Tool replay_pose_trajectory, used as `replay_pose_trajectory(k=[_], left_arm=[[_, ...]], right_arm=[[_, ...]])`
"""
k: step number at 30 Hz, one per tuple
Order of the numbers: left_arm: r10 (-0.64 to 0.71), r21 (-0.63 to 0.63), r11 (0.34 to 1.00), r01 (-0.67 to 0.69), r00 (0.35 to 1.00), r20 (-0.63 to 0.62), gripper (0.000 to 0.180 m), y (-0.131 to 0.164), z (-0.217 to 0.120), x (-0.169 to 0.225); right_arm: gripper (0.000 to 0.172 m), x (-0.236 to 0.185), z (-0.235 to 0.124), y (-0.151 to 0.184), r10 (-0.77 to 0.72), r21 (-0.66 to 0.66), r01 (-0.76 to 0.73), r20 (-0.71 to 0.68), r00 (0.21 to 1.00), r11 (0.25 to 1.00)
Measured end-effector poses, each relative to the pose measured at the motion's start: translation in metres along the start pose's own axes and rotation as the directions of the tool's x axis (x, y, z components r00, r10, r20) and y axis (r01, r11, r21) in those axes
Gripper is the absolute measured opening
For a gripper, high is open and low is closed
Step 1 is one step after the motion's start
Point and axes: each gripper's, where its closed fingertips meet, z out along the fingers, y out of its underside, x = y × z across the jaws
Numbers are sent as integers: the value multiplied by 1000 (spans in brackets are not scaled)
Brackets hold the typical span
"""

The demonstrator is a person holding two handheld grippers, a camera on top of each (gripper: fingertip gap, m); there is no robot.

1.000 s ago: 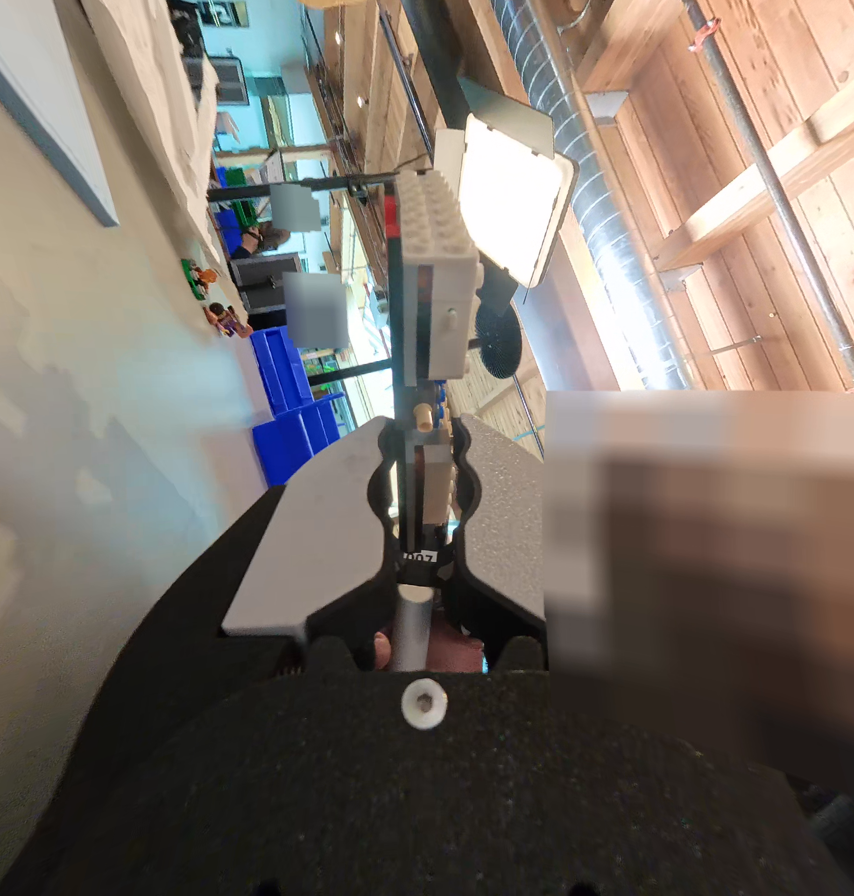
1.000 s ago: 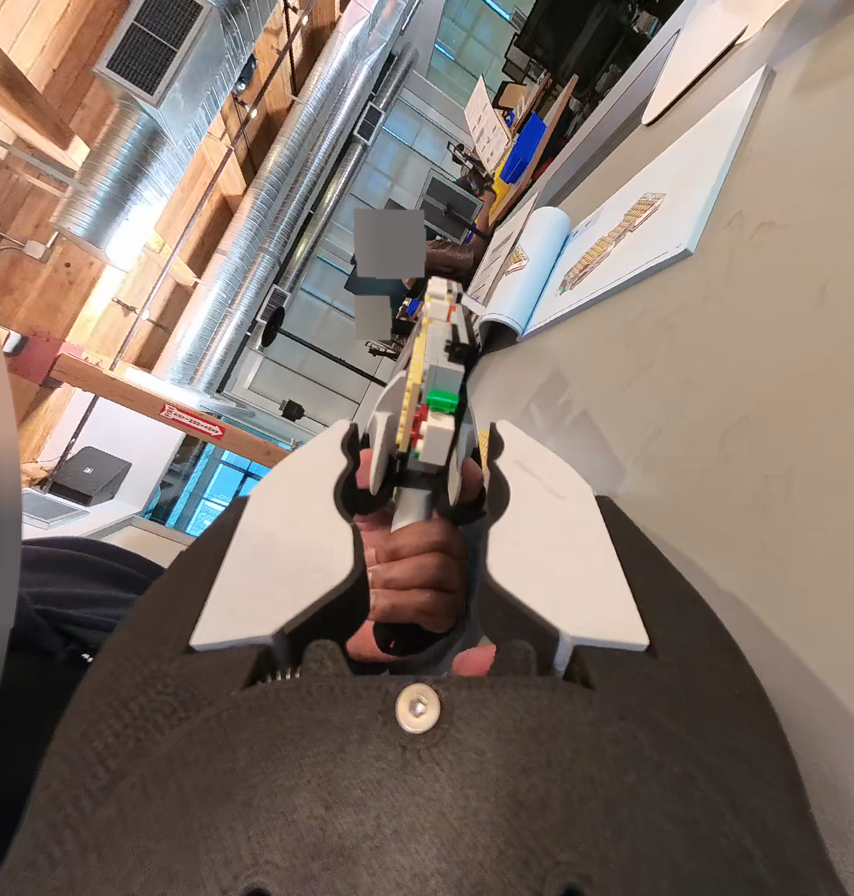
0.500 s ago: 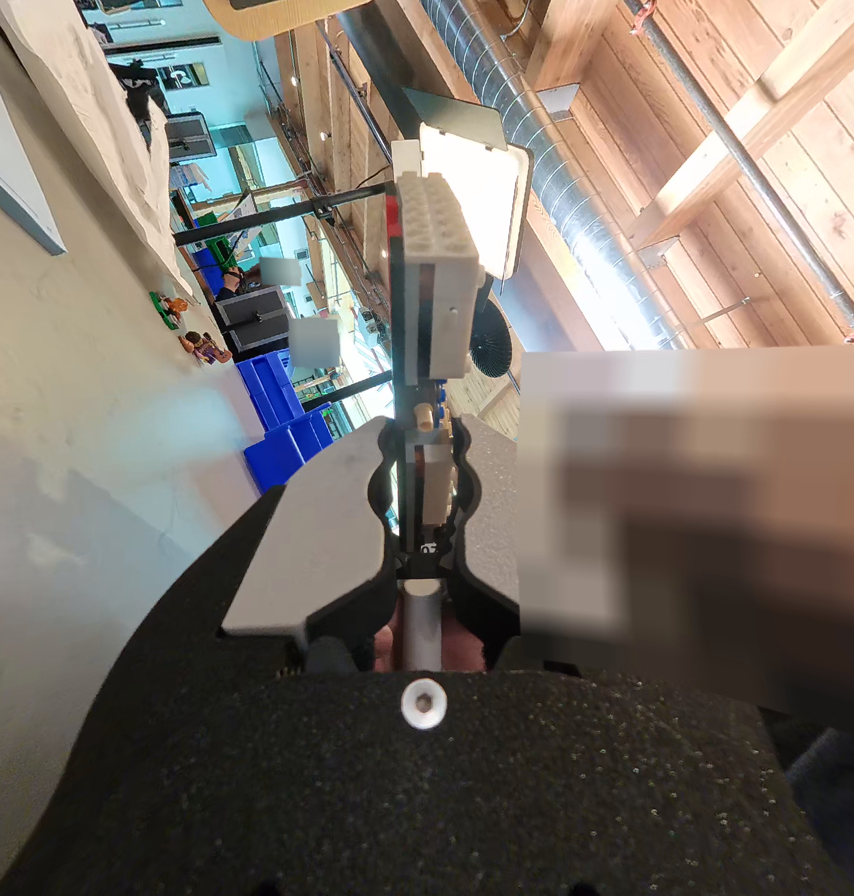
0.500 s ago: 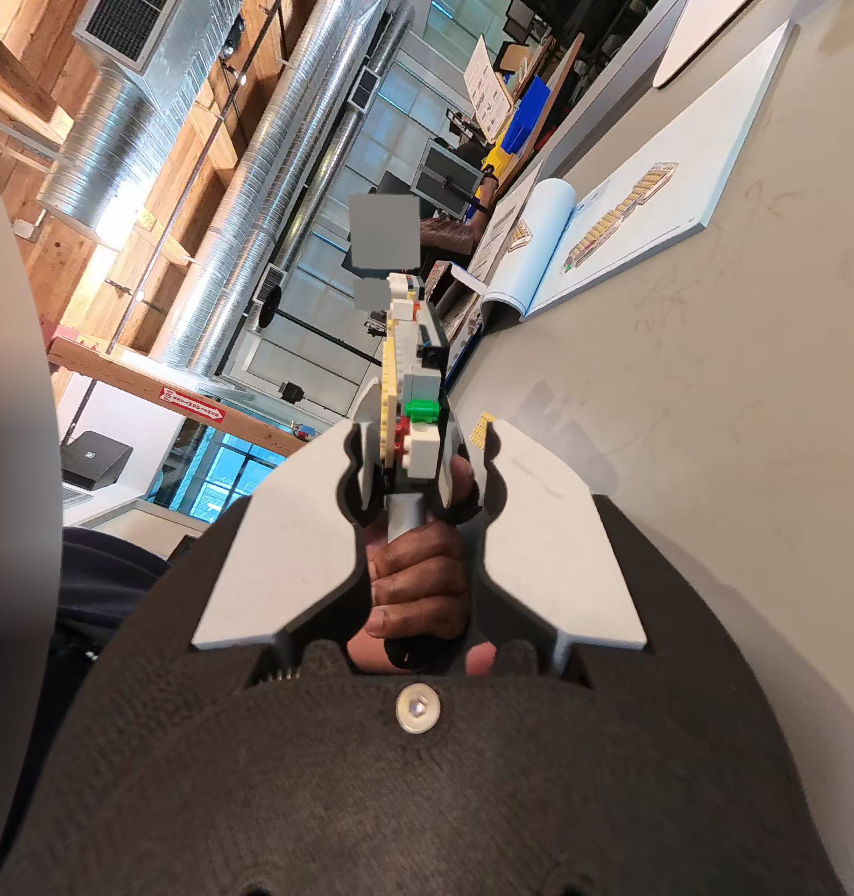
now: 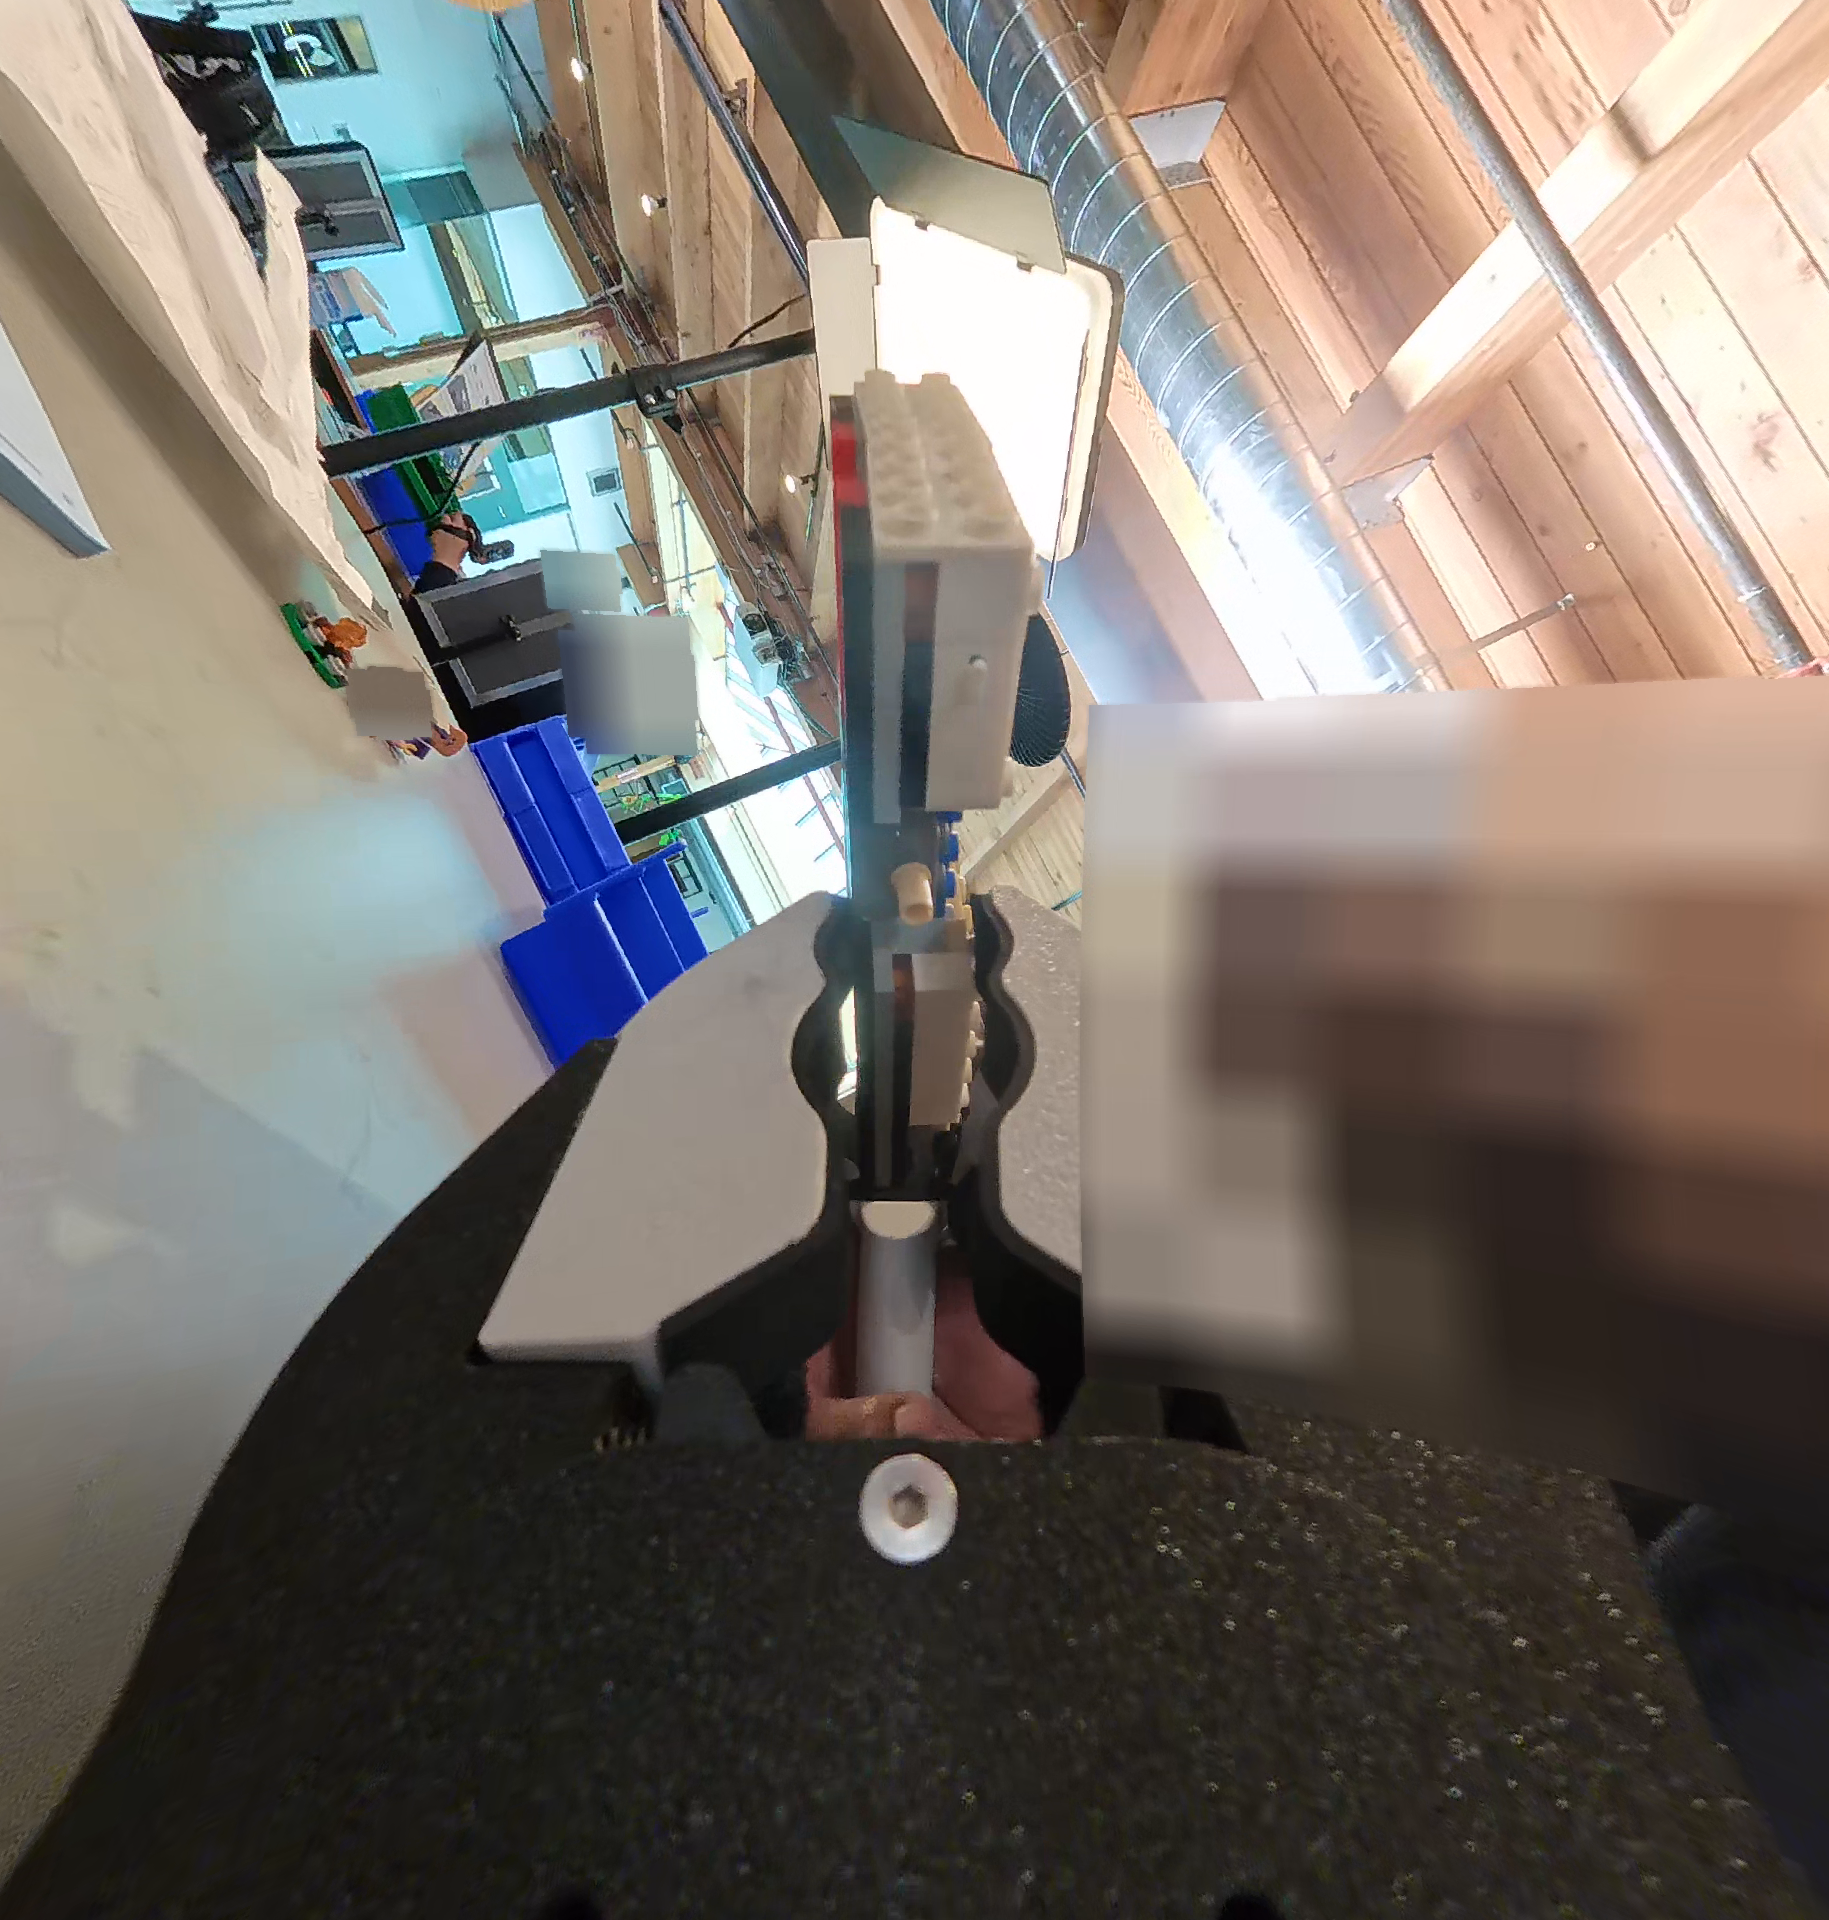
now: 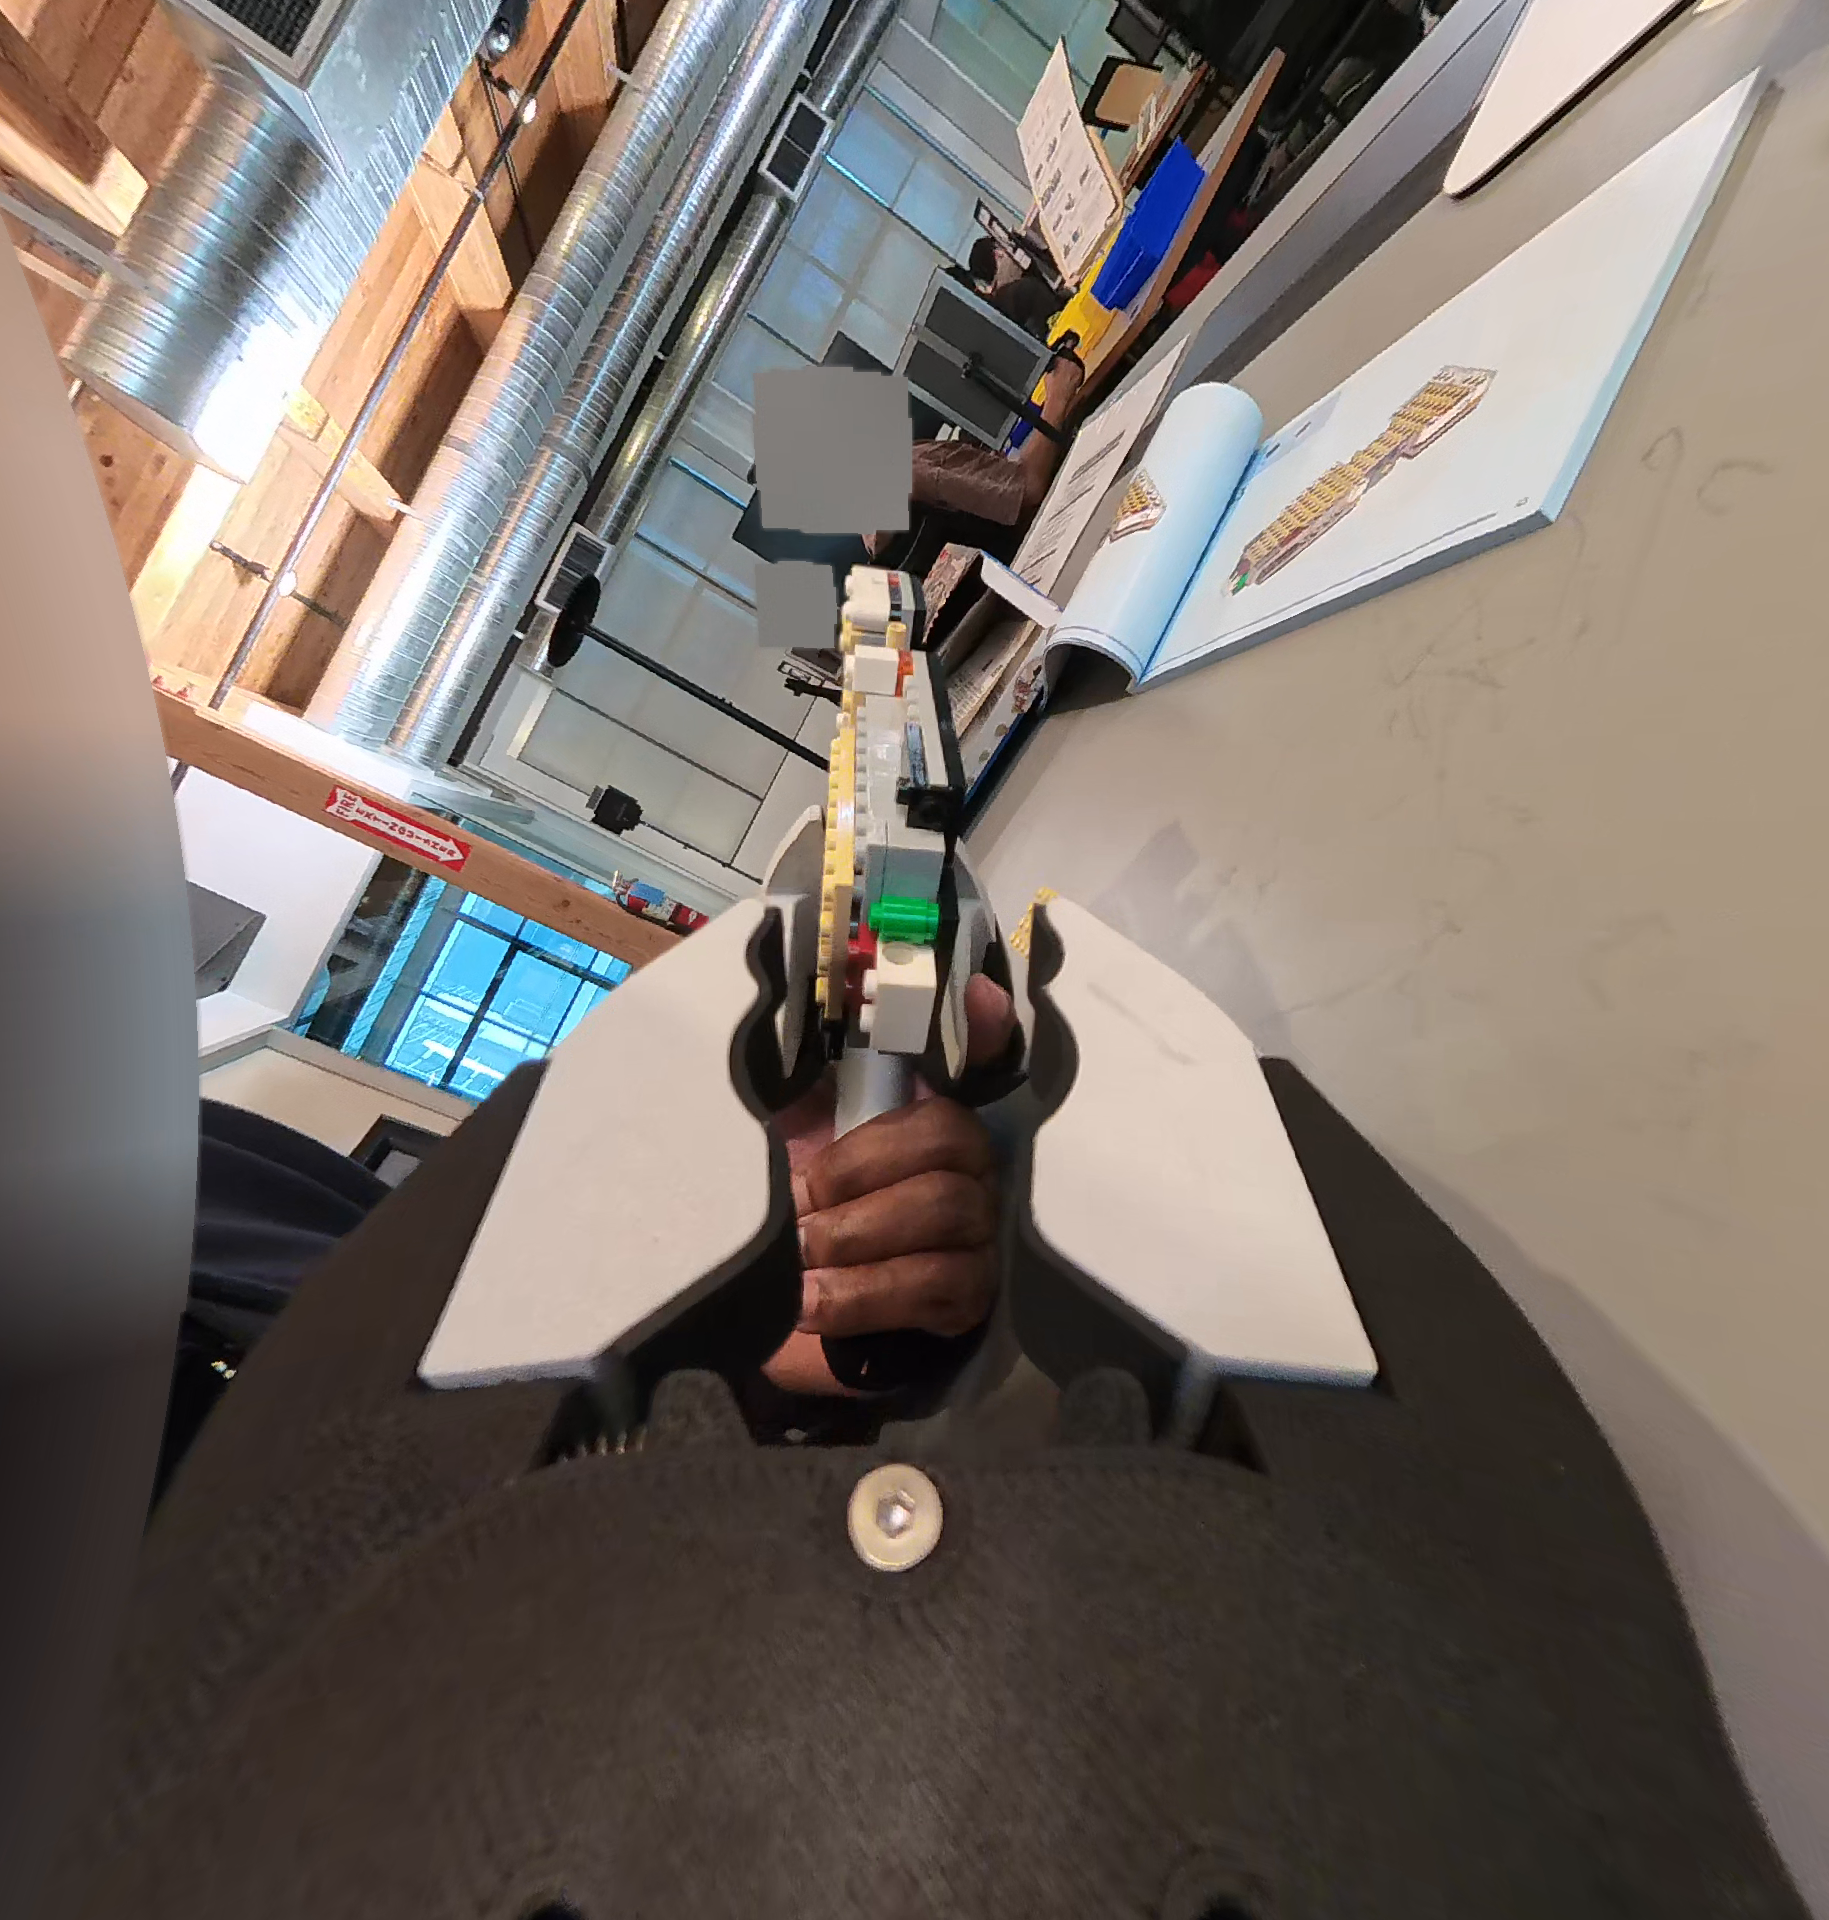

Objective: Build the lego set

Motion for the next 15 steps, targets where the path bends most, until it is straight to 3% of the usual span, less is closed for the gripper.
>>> replay_pose_trajectory(k=[15], left_arm=[[86, -55, 995, -87, 996, -10, 22, 4, 2, 7]], right_arm=[[27, -4, 1, 3, 1, -17, -1, 20, 1000, 1000]])
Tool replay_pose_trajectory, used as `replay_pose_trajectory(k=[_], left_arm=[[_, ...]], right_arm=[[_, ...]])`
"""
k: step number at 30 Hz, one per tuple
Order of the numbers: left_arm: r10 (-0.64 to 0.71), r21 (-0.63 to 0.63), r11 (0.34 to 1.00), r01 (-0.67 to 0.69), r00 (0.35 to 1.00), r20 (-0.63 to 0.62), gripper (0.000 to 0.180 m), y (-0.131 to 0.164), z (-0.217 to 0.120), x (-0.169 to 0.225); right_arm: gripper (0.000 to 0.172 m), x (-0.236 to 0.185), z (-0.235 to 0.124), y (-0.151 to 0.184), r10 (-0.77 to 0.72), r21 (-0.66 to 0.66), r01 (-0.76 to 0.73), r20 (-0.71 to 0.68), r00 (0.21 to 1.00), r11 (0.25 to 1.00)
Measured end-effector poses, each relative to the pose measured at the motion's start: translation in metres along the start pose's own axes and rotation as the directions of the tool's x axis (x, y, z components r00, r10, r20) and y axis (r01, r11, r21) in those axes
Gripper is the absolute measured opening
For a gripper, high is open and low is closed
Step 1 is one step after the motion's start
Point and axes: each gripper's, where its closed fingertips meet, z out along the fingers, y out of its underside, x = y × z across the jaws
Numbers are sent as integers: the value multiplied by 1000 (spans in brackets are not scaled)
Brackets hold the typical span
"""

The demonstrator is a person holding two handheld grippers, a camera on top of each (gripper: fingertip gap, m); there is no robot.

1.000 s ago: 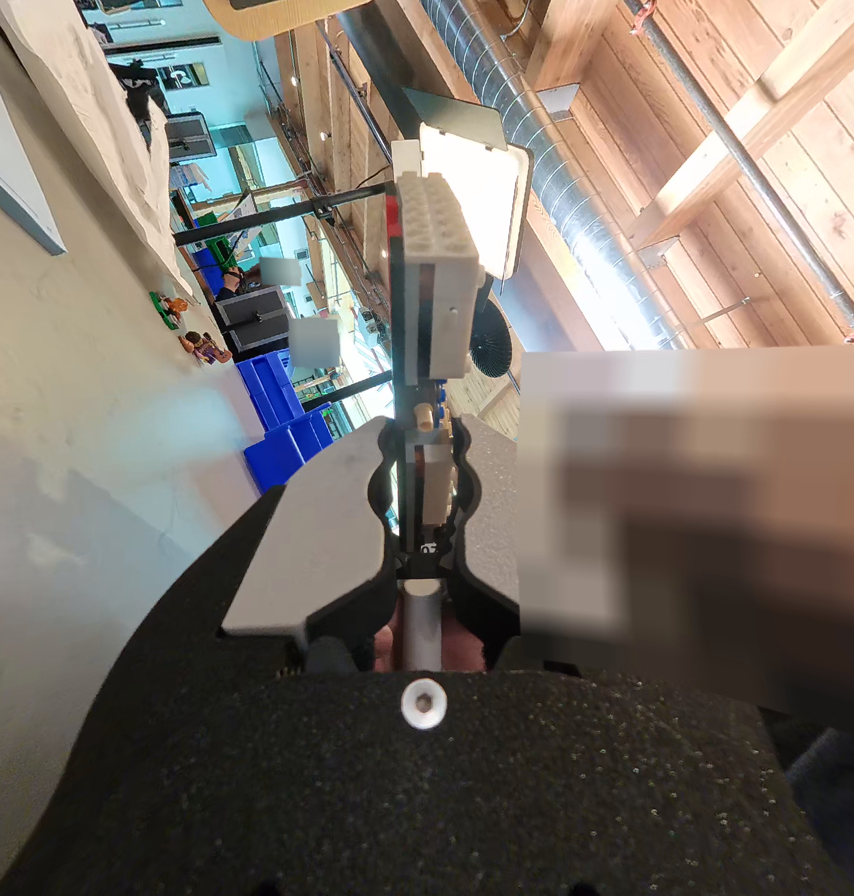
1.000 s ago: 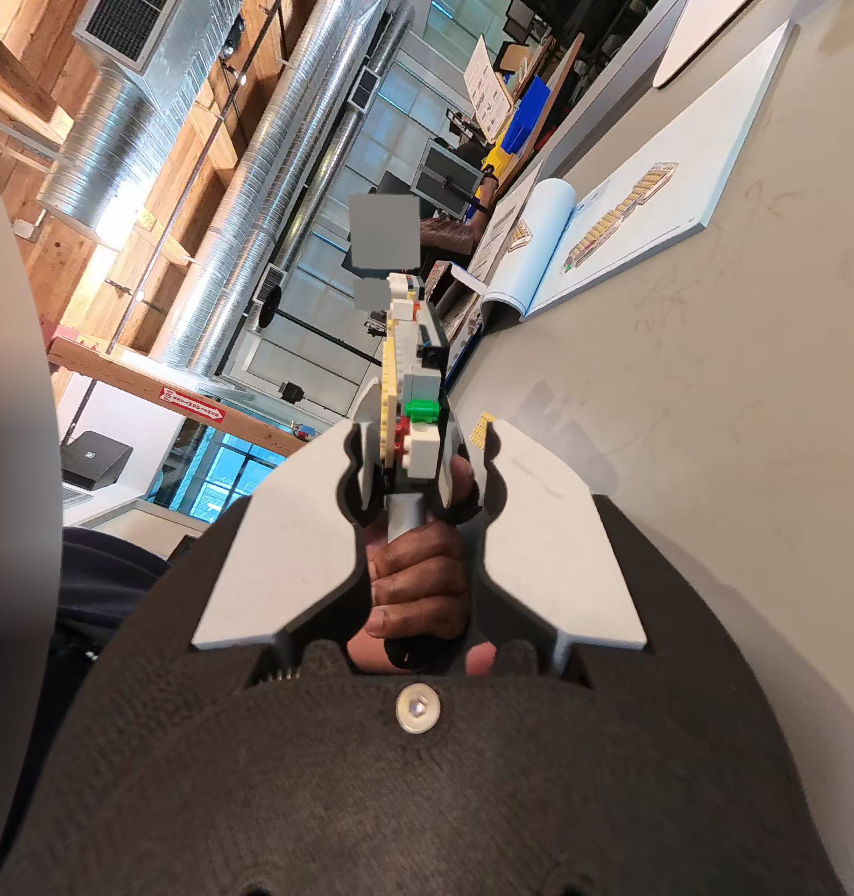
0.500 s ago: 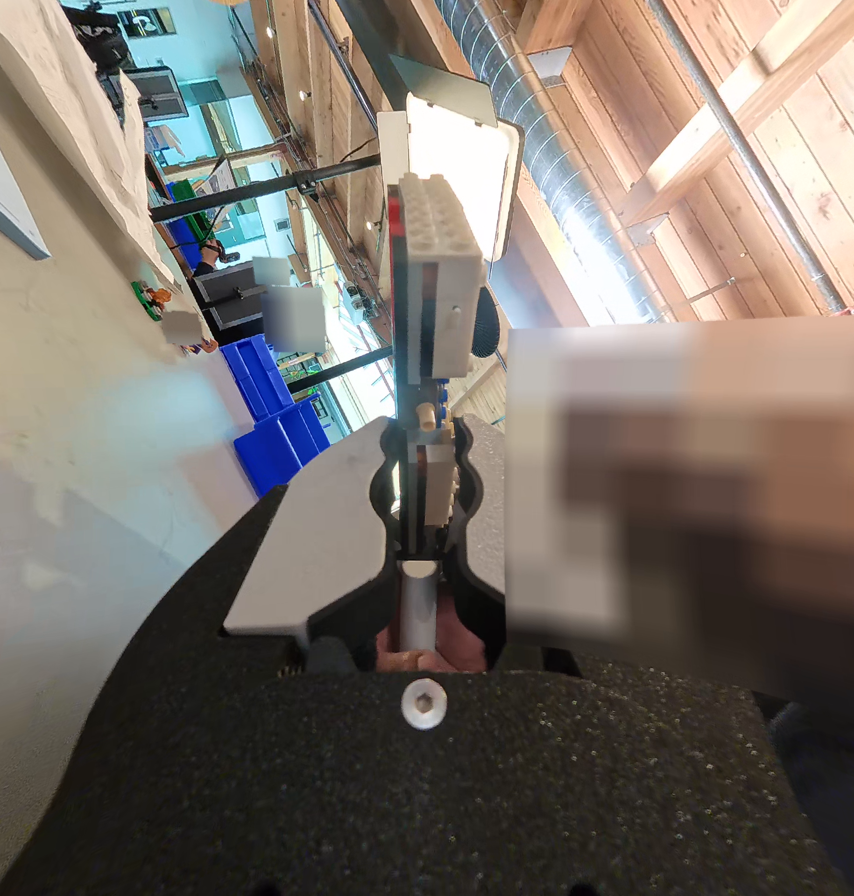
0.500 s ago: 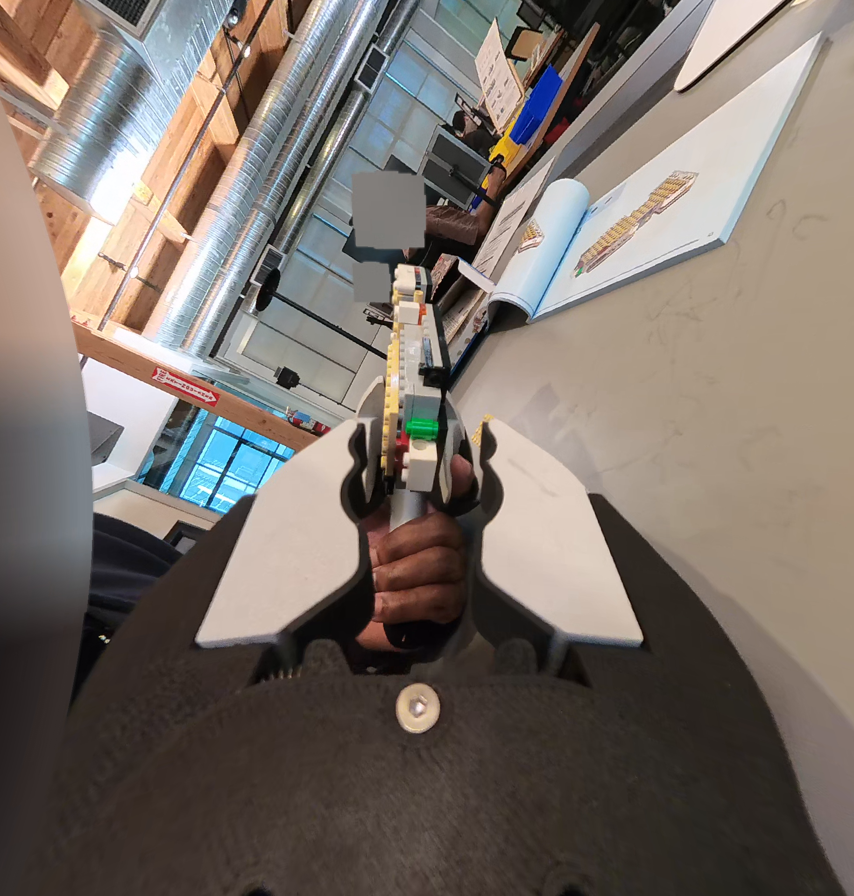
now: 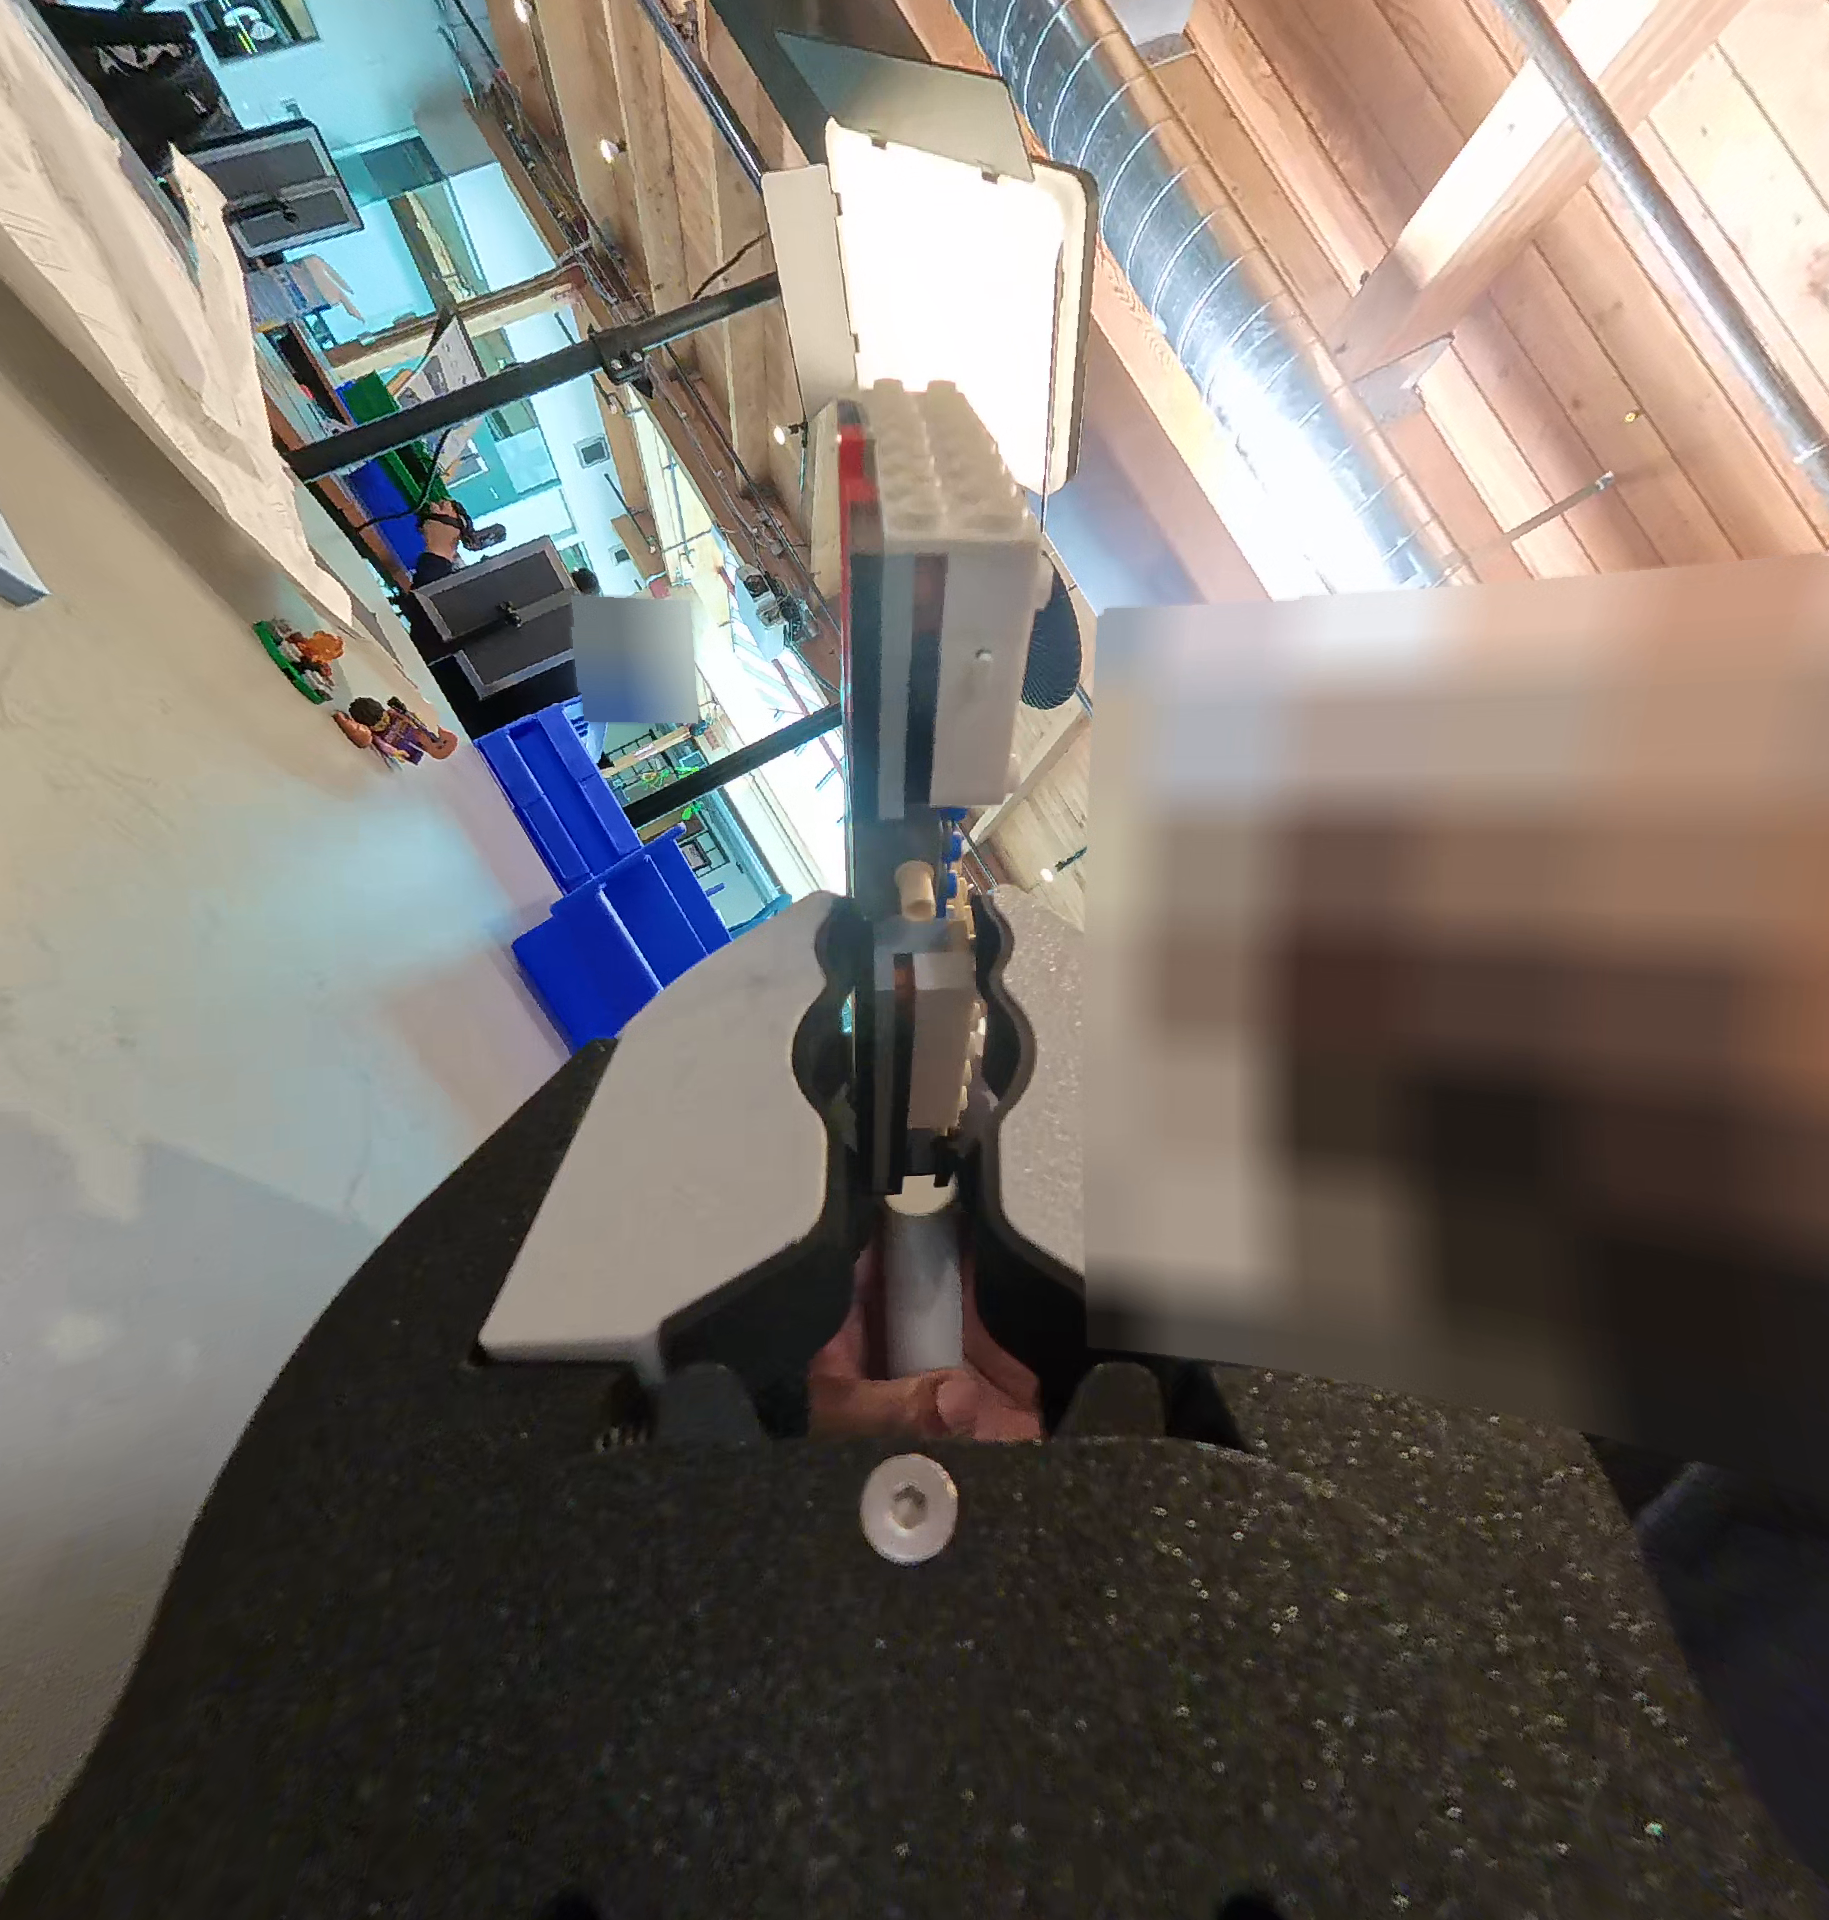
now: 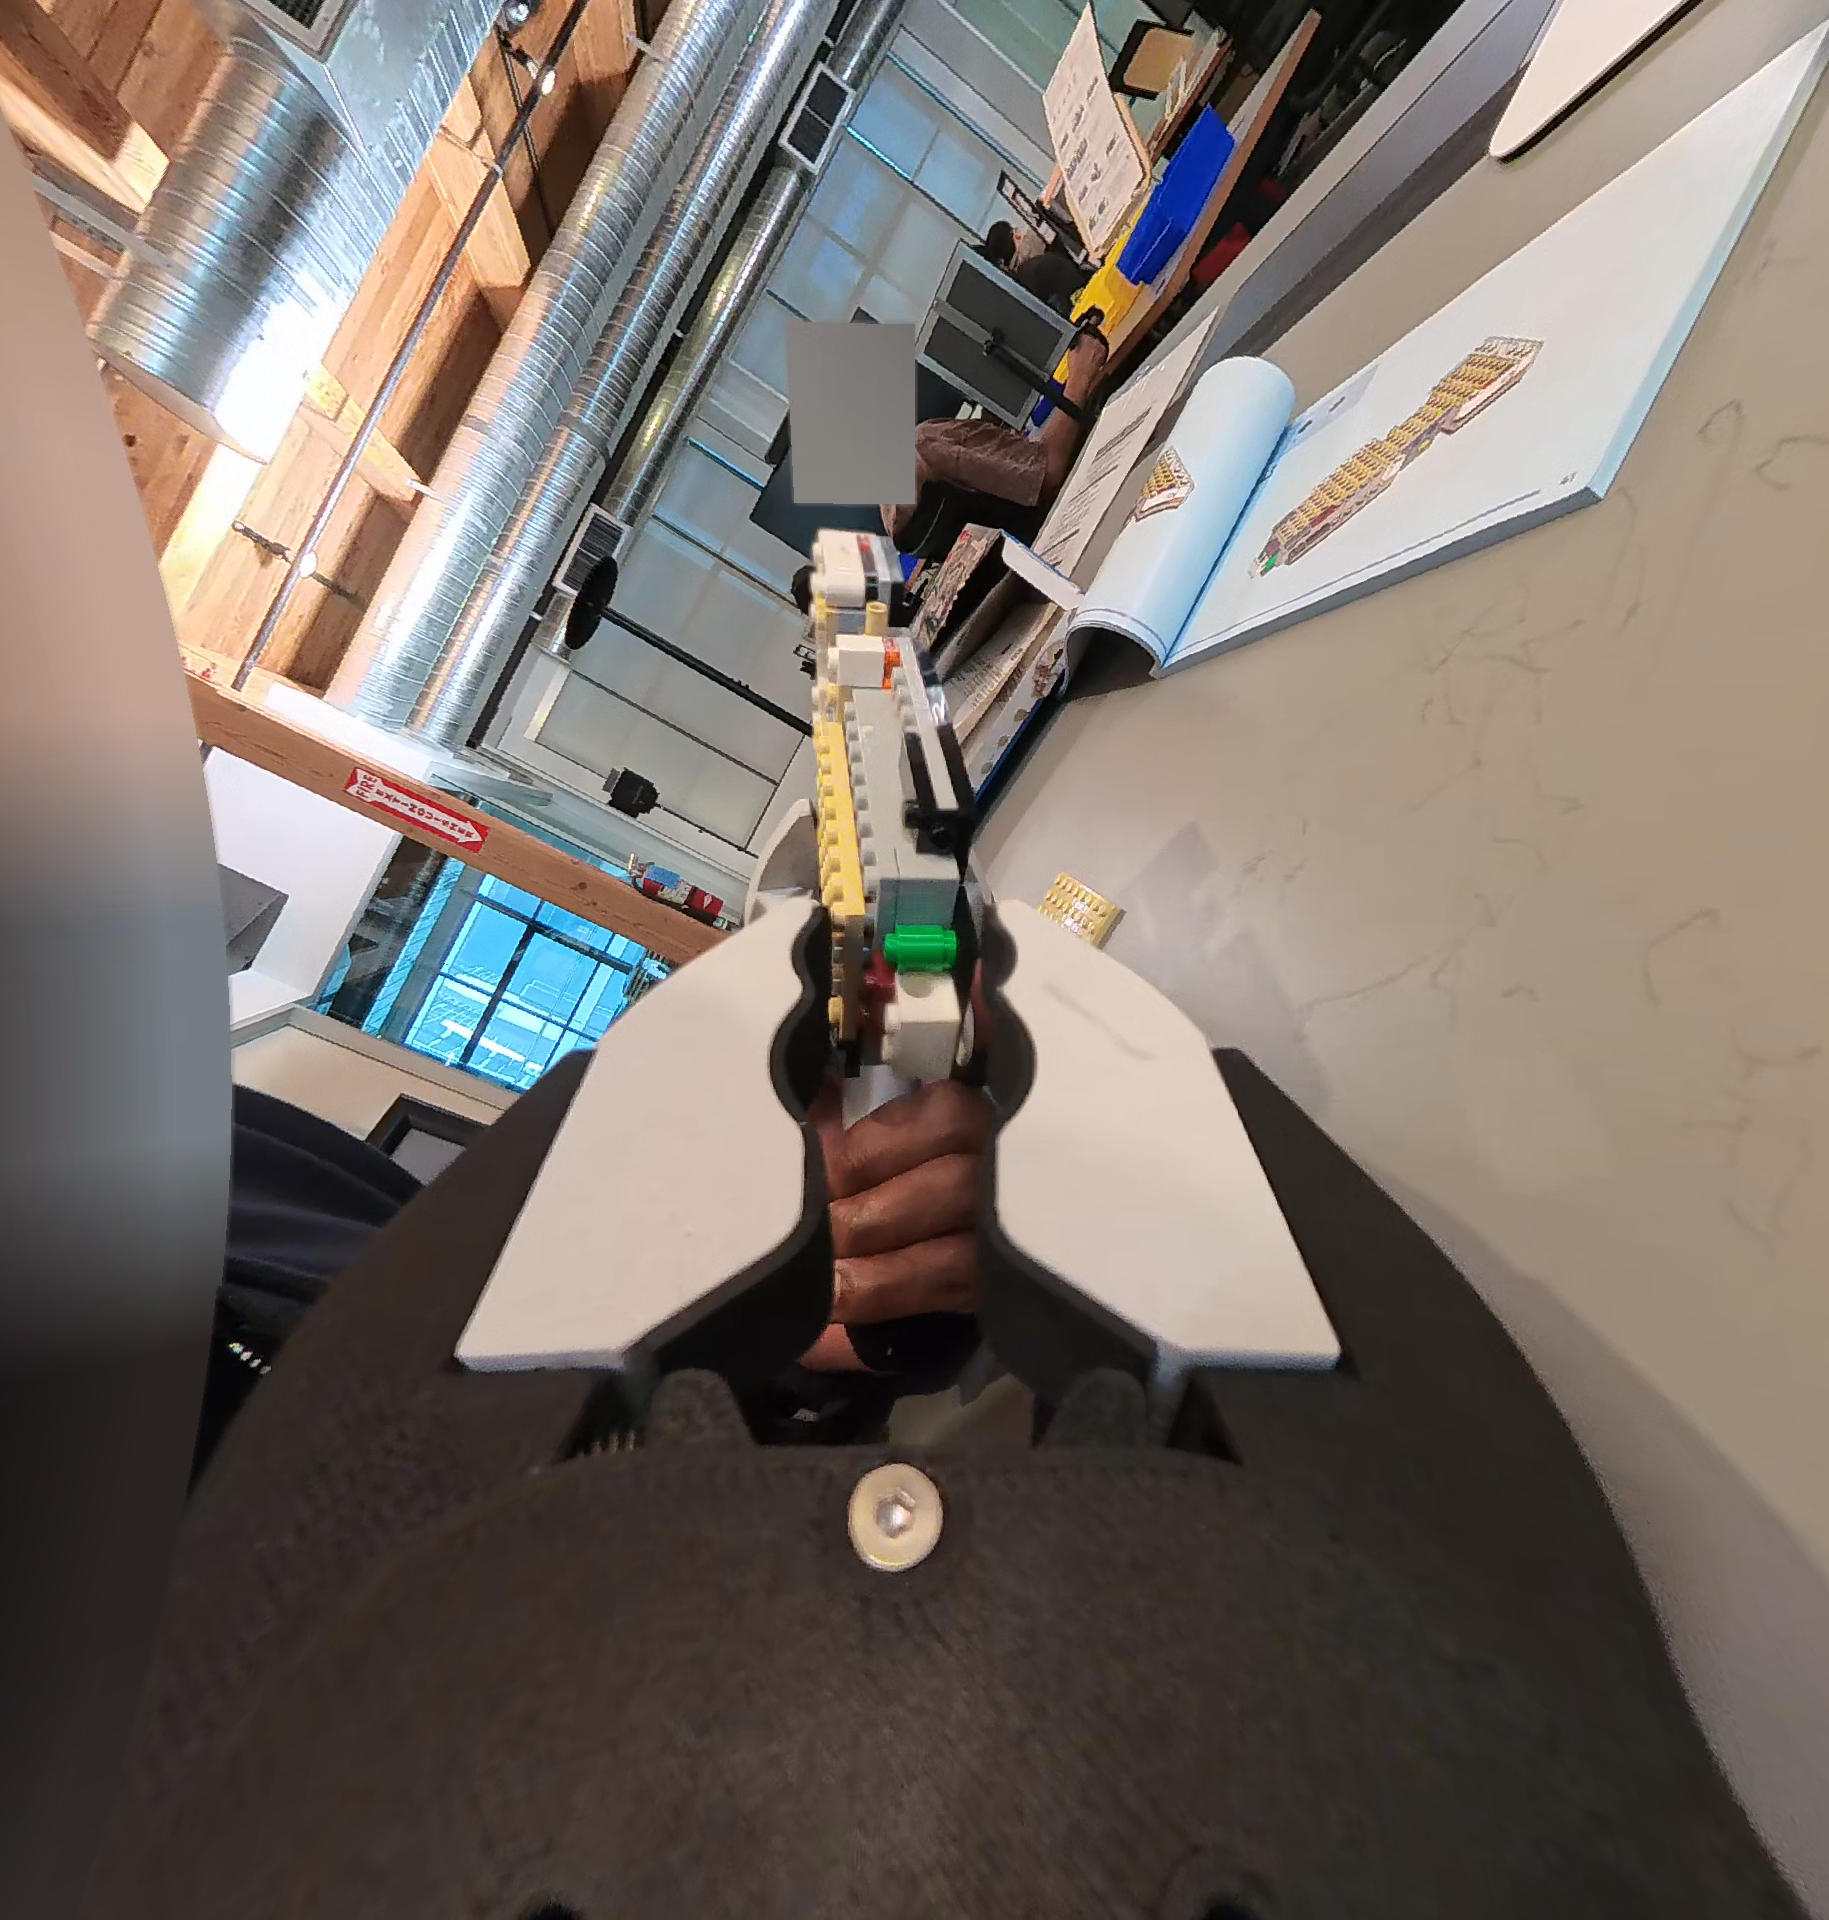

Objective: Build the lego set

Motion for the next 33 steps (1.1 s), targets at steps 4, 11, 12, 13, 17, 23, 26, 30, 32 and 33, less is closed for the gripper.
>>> replay_pose_trajectory(k=[4, 11, 12, 13, 17, 23, 26, 30, 32, 33], left_arm=[[10, -8, 1000, -10, 1000, -7, 22, 0, 0, 1], [1, -7, 1000, -2, 1000, -31, 21, -2, -1, 4], [2, -9, 1000, -2, 999, -37, 22, -2, -1, 4], [4, -12, 1000, -4, 999, -42, 22, -2, -1, 5], [4, -18, 1000, -5, 998, -66, 21, -1, -1, 8], [-5, -20, 1000, 3, 996, -84, 21, -2, -2, 10], [-17, -23, 1000, 15, 996, -89, 21, -2, -2, 10], [-16, -24, 1000, 14, 996, -89, 21, -1, -2, 10], [-18, -26, 1000, 15, 996, -89, 21, -1, -2, 10], [-17, -25, 1000, 15, 996, -90, 21, -1, -2, 10]], right_arm=[[26, 0, 0, 1, -2, -3, 2, 4, 1000, 1000], [26, 0, 1, 4, -18, -11, 18, 6, 1000, 1000], [26, -1, 1, 4, -25, -9, 26, 8, 1000, 1000], [26, -2, 1, 4, -32, -7, 32, 9, 999, 999], [25, -5, 1, 4, -64, -2, 64, 18, 998, 998], [25, -7, 0, 6, -76, -6, 77, 37, 996, 997], [25, -7, 0, 7, -83, -3, 83, 30, 996, 997], [25, -7, 0, 6, -78, 5, 78, 28, 997, 997], [25, -7, 0, 6, -78, 10, 77, 28, 997, 997], [25, -7, 0, 6, -80, 12, 79, 29, 996, 997]])
